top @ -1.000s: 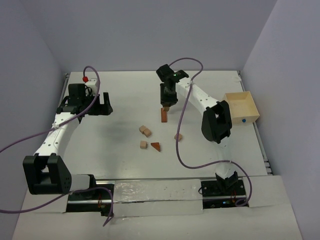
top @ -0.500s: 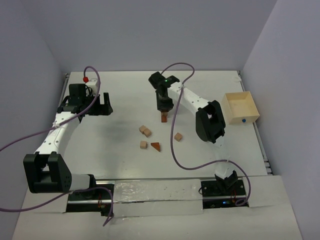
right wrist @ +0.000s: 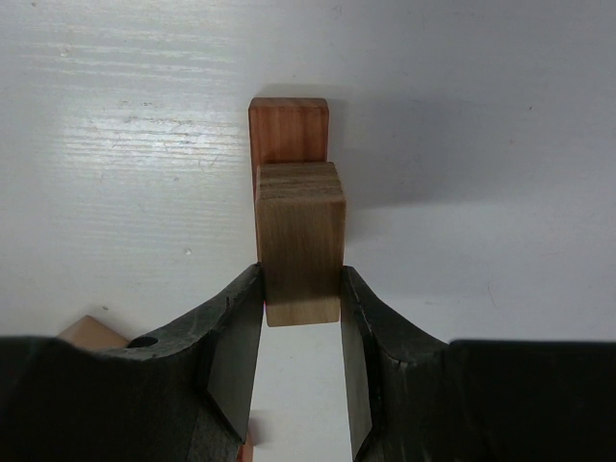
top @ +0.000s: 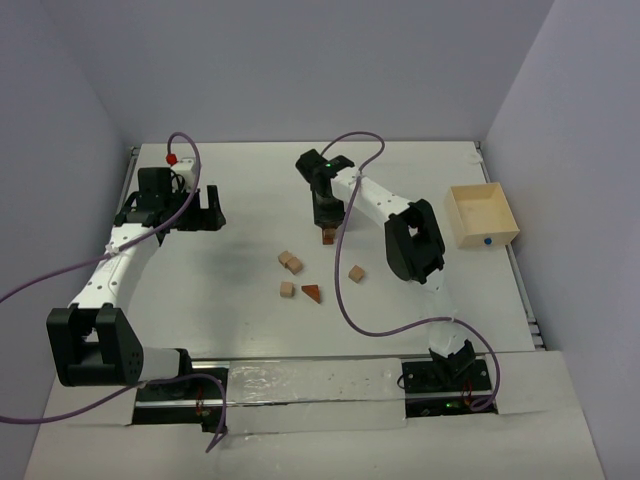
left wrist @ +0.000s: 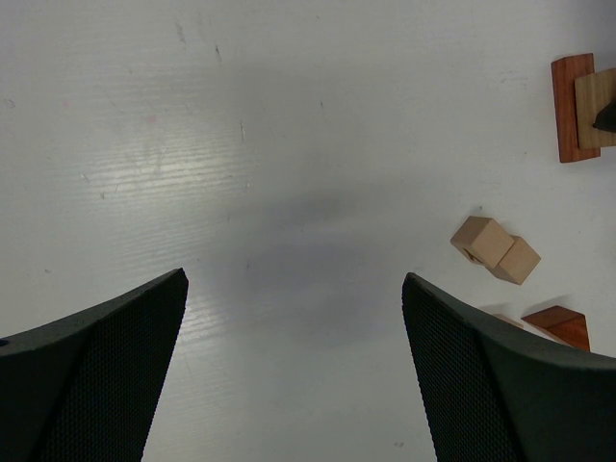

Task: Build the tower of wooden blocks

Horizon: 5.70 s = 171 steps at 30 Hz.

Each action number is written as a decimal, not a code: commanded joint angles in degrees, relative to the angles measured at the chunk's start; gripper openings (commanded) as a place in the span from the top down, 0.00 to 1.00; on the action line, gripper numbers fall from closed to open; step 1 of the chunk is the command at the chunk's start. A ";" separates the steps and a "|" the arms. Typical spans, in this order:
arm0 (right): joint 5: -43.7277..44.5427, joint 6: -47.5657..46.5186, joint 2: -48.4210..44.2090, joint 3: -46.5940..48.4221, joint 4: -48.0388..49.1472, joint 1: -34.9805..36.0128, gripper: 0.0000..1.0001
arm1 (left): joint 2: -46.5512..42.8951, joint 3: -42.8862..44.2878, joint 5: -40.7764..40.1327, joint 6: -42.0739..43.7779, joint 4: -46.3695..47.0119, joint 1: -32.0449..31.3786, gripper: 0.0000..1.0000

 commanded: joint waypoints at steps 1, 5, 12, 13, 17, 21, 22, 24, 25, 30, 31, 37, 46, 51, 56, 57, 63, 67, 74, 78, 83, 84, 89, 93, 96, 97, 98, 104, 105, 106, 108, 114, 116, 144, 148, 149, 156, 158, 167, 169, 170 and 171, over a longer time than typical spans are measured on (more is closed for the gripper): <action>1.73 1.11 0.47 2.67 -0.73 0.37 1.00 | 0.04 1.76 0.12 -0.44 2.03 0.38 0.01; 1.18 1.07 0.53 2.76 -0.73 0.43 1.00 | 0.17 1.63 0.24 -0.38 2.14 0.38 0.01; 1.18 1.14 -0.29 2.49 -0.73 0.51 1.00 | 0.24 1.63 0.46 -0.32 2.17 0.56 0.01; 1.23 1.18 -0.37 2.47 -0.73 0.54 1.00 | 0.34 1.67 0.53 -0.35 2.17 0.56 0.01; 1.34 1.38 -0.51 2.29 -0.73 0.57 1.00 | 0.52 1.65 0.62 -0.36 2.25 0.56 0.01; 1.88 1.72 -0.82 2.14 -0.82 0.72 1.00 | 0.46 1.50 0.68 -0.36 2.34 0.64 0.01; 2.01 1.85 -0.95 2.14 -0.82 0.72 1.00 | 0.46 1.50 0.75 -0.36 2.34 0.64 0.01; 2.26 2.03 -1.25 2.00 -0.82 0.78 1.00 | 0.46 1.41 0.85 -0.36 2.40 0.65 0.01; 2.31 2.09 -1.43 1.91 -0.82 0.84 1.00 | 0.49 1.38 0.85 -0.36 2.43 0.65 0.01; 2.25 2.32 -1.84 1.70 -0.82 0.90 1.00 | 0.55 1.48 0.94 -0.42 2.36 0.71 0.01; 2.28 2.32 -1.95 1.73 -0.82 0.98 1.00 | 0.58 1.50 1.00 -0.44 2.37 0.70 0.01; 3.18 2.50 -2.57 1.88 -0.99 1.51 1.00 | 0.72 1.41 1.12 -0.44 2.34 0.73 0.01; 3.46 2.85 -4.05 1.51 -0.99 1.60 1.00 | 0.64 1.23 1.29 -0.36 2.43 0.73 0.01; 3.20 3.49 -4.82 1.62 -1.14 1.60 1.00 | 0.78 1.15 1.44 -0.50 2.57 0.73 0.01; 2.00 5.51 -4.68 1.78 -1.50 1.60 1.00 | 0.90 1.15 1.30 -0.44 2.53 0.81 0.01; 2.03 6.06 -4.68 1.86 -1.59 1.60 1.00 | 0.83 1.15 1.36 -0.44 2.52 0.82 0.01; 0.76 7.57 -5.73 1.70 -1.93 1.48 1.00 | 0.98 0.85 1.29 -0.38 2.58 0.82 0.01; -1.00 8.56 -5.97 1.82 -2.60 0.88 1.00 | 1.48 1.29 1.56 -0.39 2.52 0.82 0.01; -0.77 6.85 -6.48 0.97 -2.14 0.46 1.00 | 1.60 1.15 1.47 -0.27 2.52 0.82 0.01; 0.96 5.87 -6.03 -0.27 -2.06 0.23 1.00 | 1.74 1.15 1.69 -0.44 2.74 0.82 0.01; 2.58 5.33 -5.43 0.91 -2.01 -0.16 1.00 | 1.74 1.06 1.82 -0.44 2.87 0.82 0.01; 2.58 5.21 -5.36 1.03 -1.94 -0.16 1.00 | 1.69 1.04 1.80 -0.42 2.89 0.82 0.01; 2.17 4.92 -4.93 1.48 -1.78 -0.20 1.00 | 1.73 0.93 1.78 -0.44 2.91 0.82 0.01; 1.79 4.83 -4.46 1.61 -1.70 -0.33 1.00 | 1.60 0.88 1.65 -0.36 3.00 0.82 0.01; 1.28 4.52 -4.15 1.98 -1.52 -0.42 1.00 | 1.43 0.80 1.65 -0.36 2.96 0.82 0.01; 1.35 4.54 -4.12 2.07 -1.52 -0.42 1.00 | 1.44 0.78 1.65 -0.36 2.97 0.82 0.01; 1.35 4.60 -3.98 2.14 -1.52 -0.42 1.00 | 1.51 0.70 1.65 -0.36 3.03 0.82 0.01; 1.35 4.52 -3.47 2.48 -1.43 -0.50 1.00 | 1.60 0.71 1.74 -0.36 3.04 0.90 0.01; 1.27 4.52 -3.45 2.57 -1.36 -0.44 1.00 | 1.68 0.71 1.73 -0.36 3.04 0.91 0.01; 1.26 4.59 -3.31 2.58 -1.34 -0.42 1.00 | 1.62 0.71 1.73 -0.36 3.04 0.91 0.01; 1.31 4.55 -3.15 2.70 -1.34 -0.45 1.00 | 1.69 0.71 1.76 -0.27 3.04 0.91 0.01; 1.36 4.52 -2.51 3.17 -1.34 -0.51 0.98 | 1.94 0.88 1.82 -0.27 2.97 0.91 0.01; 1.20 4.52 -2.41 3.34 -1.34 -0.51 0.98 | 1.96 0.81 1.82 -0.27 3.03 0.91 0.01; 1.26 4.36 -0.18 3.91 -1.26 -0.67 0.96 | 1.98 0.71 2.45 -0.18 3.05 1.45 0.01; 1.01 4.42 -0.11 3.90 -1.19 -0.60 0.95 | 2.11 0.62 2.52 -0.18 3.13 1.52 0.01; 0.93 4.43 -0.11 3.83 -1.17 -0.60 0.95 | 2.06 0.62 2.52 -0.18 3.13 1.52 0.01; 0.60 4.30 0.29 3.81 -1.08 -0.60 0.87 | 2.26 0.71 2.57 -0.18 3.13 1.61 0.01; 0.56 4.34 0.34 3.82 -1.08 -0.60 0.86 | 2.22 0.71 2.70 -0.18 3.05 1.61 0.01; 0.28 4.26 0.68 3.81 -0.99 -0.61 0.76 | 2.04 0.62 2.62 -0.01 2.97 1.78 0.01; 0.19 4.25 0.68 3.64 -0.99 -0.60 0.72 | 2.04 0.62 2.70 -0.09 3.04 1.71 0.01; 0.01 4.17 0.68 3.72 -0.91 -0.60 0.70 | 2.05 0.62 2.70 -0.09 3.05 1.79 0.01; -0.24 4.17 0.60 3.64 -0.90 -0.60 0.69 | 2.14 0.62 2.70 -0.09 3.13 1.79 0.01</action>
